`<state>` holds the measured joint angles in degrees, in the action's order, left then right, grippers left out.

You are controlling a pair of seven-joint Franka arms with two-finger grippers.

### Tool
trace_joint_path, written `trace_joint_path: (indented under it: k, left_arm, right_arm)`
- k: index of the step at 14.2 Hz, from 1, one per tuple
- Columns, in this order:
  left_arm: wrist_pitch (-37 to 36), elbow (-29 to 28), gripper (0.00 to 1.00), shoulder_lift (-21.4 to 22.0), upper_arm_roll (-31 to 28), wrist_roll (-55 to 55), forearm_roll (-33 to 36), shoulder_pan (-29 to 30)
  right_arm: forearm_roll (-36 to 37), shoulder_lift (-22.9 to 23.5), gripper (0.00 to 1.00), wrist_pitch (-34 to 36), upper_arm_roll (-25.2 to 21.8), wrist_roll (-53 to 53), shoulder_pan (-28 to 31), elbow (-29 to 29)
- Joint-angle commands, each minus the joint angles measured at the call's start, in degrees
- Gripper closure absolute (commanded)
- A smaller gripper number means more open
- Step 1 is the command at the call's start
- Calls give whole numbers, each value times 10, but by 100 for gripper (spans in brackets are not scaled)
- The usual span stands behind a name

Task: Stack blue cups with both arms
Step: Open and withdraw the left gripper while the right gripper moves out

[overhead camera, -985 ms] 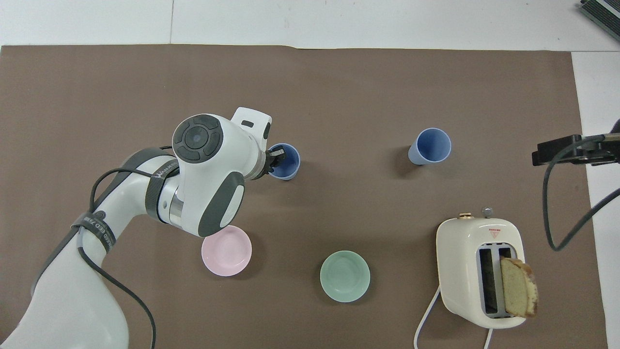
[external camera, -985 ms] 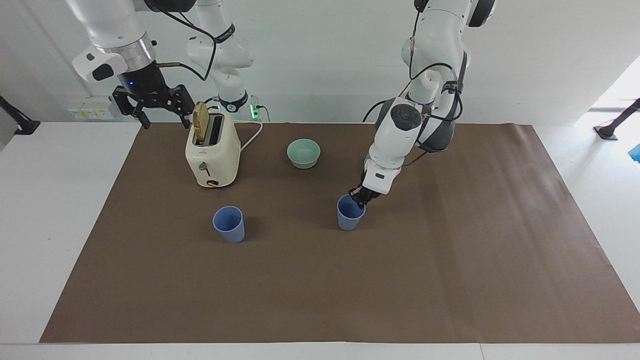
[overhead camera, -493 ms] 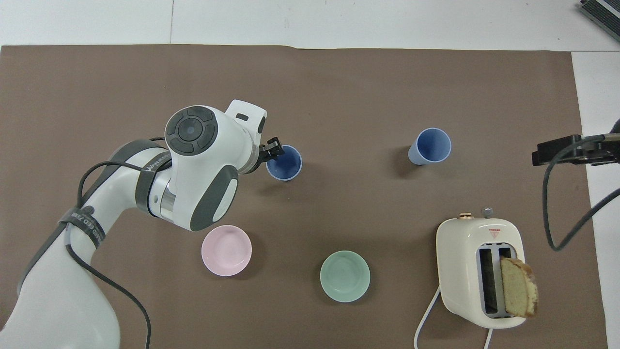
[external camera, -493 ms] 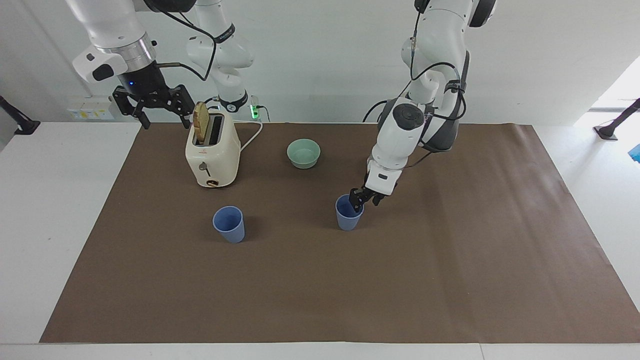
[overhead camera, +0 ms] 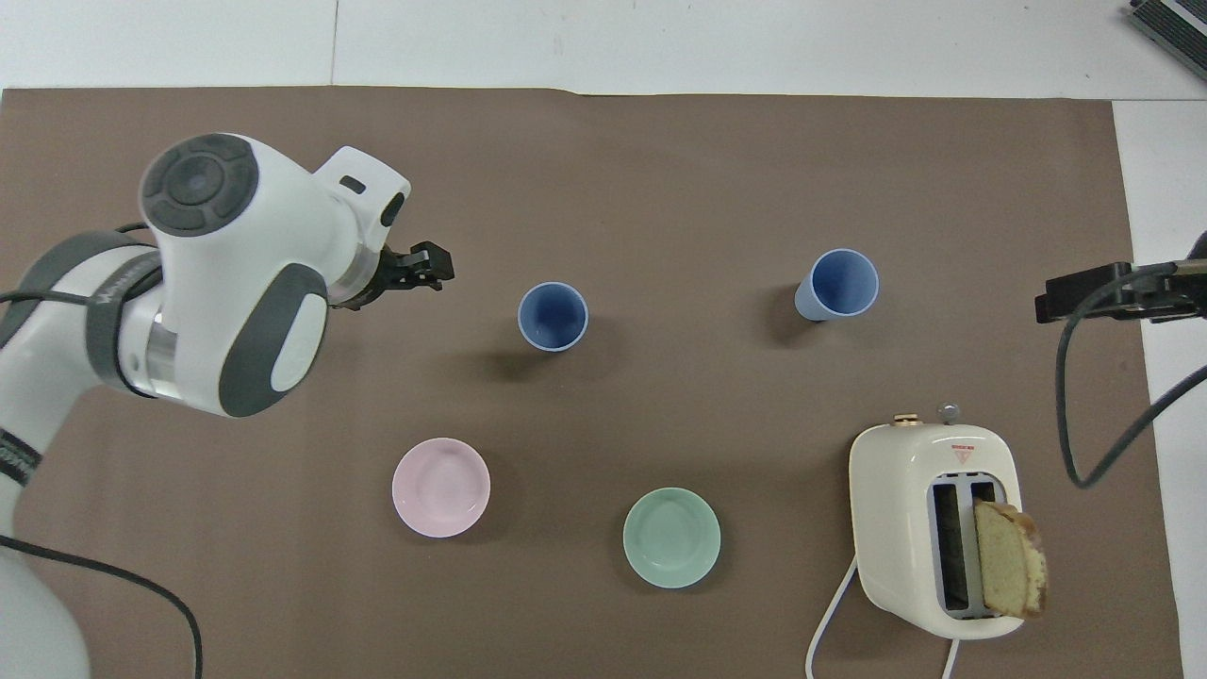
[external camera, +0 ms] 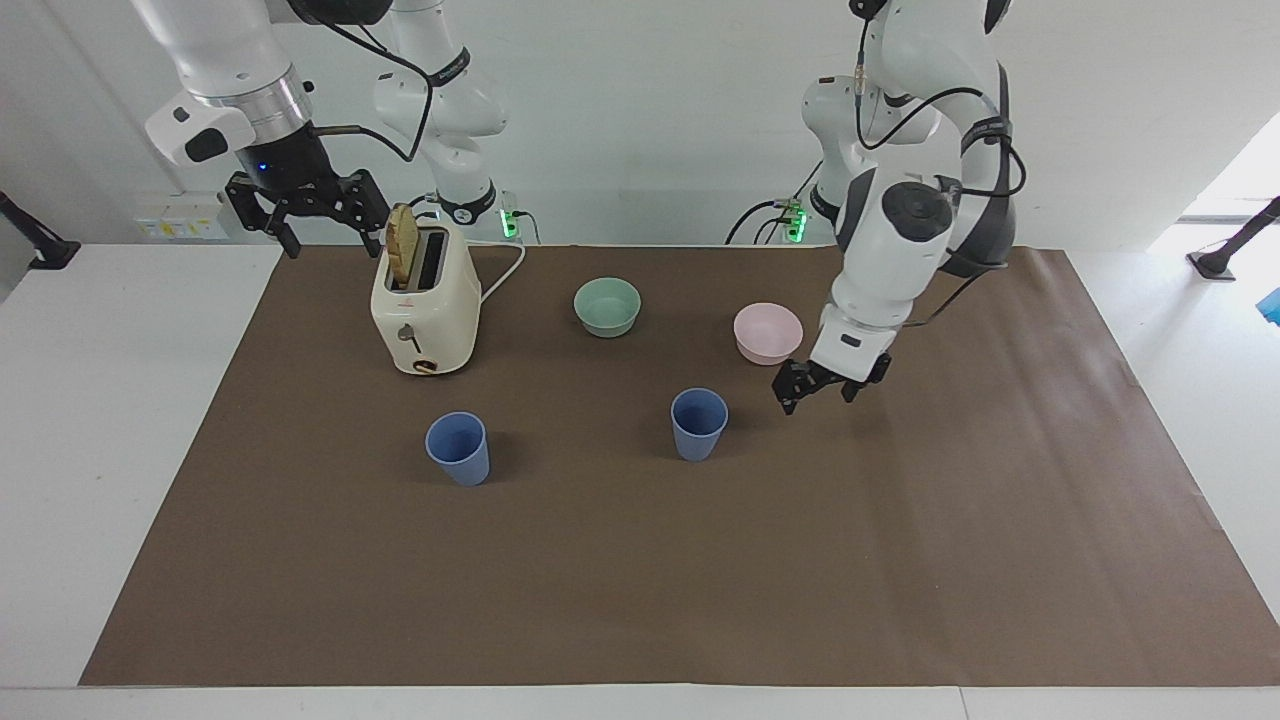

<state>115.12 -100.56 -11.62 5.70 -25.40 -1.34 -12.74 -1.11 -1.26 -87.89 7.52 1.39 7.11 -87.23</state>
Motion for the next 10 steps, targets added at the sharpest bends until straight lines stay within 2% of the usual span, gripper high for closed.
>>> trace_joint_path:
  k: [1,2,4,5,7,10]
  left_arm:
    - [-63,-10,0,51,5,134,7,51]
    - [-79,-10,0,61,5,177,7,63]
    - [-110,-8,0,87,3,224,7,69]
    - [-124,-6,0,99,1,244,7,83]
    - [-150,-5,0,127,1,294,7,111]
    - [-168,2,0,148,-1,297,8,122]
  right_arm:
    - [-14,-11,0,-11,2,-11,5,-21]
    - [-28,-11,0,-28,1,-15,5,-33]
    - [-48,-10,0,-117,1,-11,3,-92]
    - [-48,-4,0,-144,1,-12,-2,-101]
    - [-48,15,0,-160,1,-9,-9,-101]
    - [-48,55,0,-190,1,-9,-9,-105]
